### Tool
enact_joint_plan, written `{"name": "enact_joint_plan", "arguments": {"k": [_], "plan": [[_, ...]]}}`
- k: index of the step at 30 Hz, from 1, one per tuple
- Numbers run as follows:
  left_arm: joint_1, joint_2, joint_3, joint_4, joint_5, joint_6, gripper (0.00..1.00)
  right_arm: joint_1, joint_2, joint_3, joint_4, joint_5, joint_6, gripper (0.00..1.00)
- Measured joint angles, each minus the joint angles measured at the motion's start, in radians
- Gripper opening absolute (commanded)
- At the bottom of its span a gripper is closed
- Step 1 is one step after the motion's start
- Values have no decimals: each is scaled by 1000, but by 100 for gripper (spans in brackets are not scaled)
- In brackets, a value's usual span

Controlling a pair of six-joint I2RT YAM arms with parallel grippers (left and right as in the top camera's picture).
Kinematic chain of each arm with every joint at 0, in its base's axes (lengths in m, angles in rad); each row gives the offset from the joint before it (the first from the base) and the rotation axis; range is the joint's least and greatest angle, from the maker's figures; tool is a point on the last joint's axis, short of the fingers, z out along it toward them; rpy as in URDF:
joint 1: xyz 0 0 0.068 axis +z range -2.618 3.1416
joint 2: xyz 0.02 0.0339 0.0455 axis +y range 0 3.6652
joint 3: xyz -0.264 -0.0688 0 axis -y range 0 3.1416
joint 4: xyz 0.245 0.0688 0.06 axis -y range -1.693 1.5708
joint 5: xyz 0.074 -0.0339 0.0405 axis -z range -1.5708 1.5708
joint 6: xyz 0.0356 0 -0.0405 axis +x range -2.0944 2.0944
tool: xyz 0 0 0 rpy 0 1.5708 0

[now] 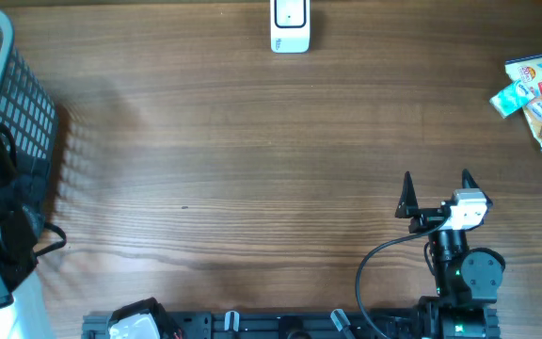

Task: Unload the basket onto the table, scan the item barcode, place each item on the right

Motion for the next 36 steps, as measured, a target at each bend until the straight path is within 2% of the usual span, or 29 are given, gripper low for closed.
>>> {"name": "enact_joint_plan", "arguments": {"k": [13, 18, 21, 24, 29, 31, 36], "plan": [[-7, -20, -2, -31, 26, 4, 100, 0, 0, 0, 0, 0, 0, 100], [-84, -129, -108, 77, 47, 72, 100, 0, -1, 0, 0, 0, 0, 100], [-140, -231, -248, 246, 105, 192, 100, 0, -1, 0, 0, 0, 0, 99], [-178, -333, -417, 457, 240, 380, 100, 0, -1, 0, -1, 0, 0, 100], [-198, -499, -745, 763, 566, 724, 100, 0, -2, 0, 0, 0, 0, 100], [-198, -564, -863, 853, 649, 802, 100, 0, -2, 0, 0, 0, 0, 100], [-198, -762, -1105, 1006, 749, 893, 100, 0, -2, 0, 0, 0, 0, 100]]}}
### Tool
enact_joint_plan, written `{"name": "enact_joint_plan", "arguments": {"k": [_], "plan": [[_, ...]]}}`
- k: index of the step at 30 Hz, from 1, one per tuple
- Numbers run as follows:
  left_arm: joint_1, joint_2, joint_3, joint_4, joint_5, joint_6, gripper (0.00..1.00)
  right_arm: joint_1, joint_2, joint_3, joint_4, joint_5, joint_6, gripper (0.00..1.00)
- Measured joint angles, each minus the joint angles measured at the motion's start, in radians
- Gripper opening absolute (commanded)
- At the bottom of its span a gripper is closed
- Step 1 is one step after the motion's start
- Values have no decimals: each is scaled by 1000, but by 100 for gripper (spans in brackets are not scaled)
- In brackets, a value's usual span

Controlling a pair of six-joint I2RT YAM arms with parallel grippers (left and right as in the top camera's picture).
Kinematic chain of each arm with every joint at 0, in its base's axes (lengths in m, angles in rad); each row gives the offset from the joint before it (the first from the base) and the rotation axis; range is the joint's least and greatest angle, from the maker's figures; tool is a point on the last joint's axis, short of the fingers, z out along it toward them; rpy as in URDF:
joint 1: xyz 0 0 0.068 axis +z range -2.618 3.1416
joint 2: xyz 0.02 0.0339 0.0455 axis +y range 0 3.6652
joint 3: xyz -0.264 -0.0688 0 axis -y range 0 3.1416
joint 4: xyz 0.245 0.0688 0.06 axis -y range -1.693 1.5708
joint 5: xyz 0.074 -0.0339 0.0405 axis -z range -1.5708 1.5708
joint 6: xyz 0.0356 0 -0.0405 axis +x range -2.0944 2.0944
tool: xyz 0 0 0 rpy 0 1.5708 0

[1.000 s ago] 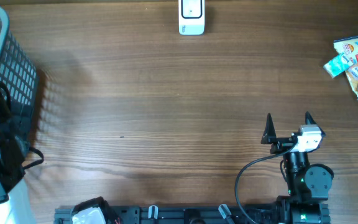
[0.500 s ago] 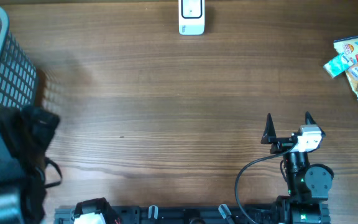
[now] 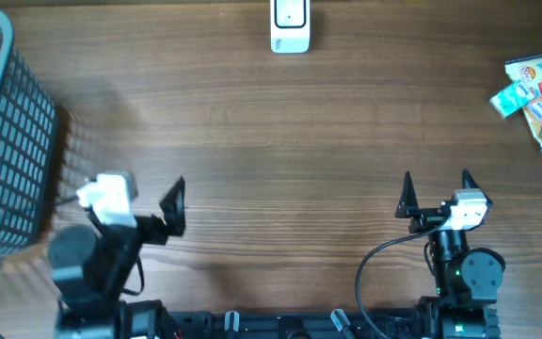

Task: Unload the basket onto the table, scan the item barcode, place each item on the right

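Observation:
A white barcode scanner (image 3: 290, 26) stands at the far edge of the table, near the middle. Colourful snack packets (image 3: 537, 98), blue, orange and teal, lie at the far right. My right gripper (image 3: 437, 188) stands open at the front right, empty and well short of the packets. At the front left my left gripper (image 3: 145, 200) is open and empty too, with one dark finger (image 3: 175, 200) showing beside its white wrist camera. Neither gripper touches anything.
A grey mesh basket (image 3: 12, 141) fills the left edge of the table, just left of my left arm. The arms' bases and cables run along the front edge.
My left arm was at the far left edge, over the basket's lower part. It now stands right of the basket over the front-left table. The right arm, scanner and packets have not moved.

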Motion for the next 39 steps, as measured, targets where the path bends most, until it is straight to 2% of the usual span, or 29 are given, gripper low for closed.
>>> {"name": "enact_joint_plan", "arguments": {"k": [4, 8, 22, 32, 39], "plan": [[0, -154, -129, 77, 30, 29, 100, 0, 0, 0, 0, 0, 0, 100], [0, -224, -216, 127, 41, 36, 100, 0, 0, 0, 0, 0, 0, 100], [0, -307, -417, 366, 45, 36, 100, 0, 0, 0, 0, 0, 0, 100], [0, -320, -490, 465, -43, -32, 100, 0, 0, 0, 0, 0, 0, 100], [0, -320, -500, 469, -77, -60, 100, 0, 0, 0, 0, 0, 0, 100]]}}
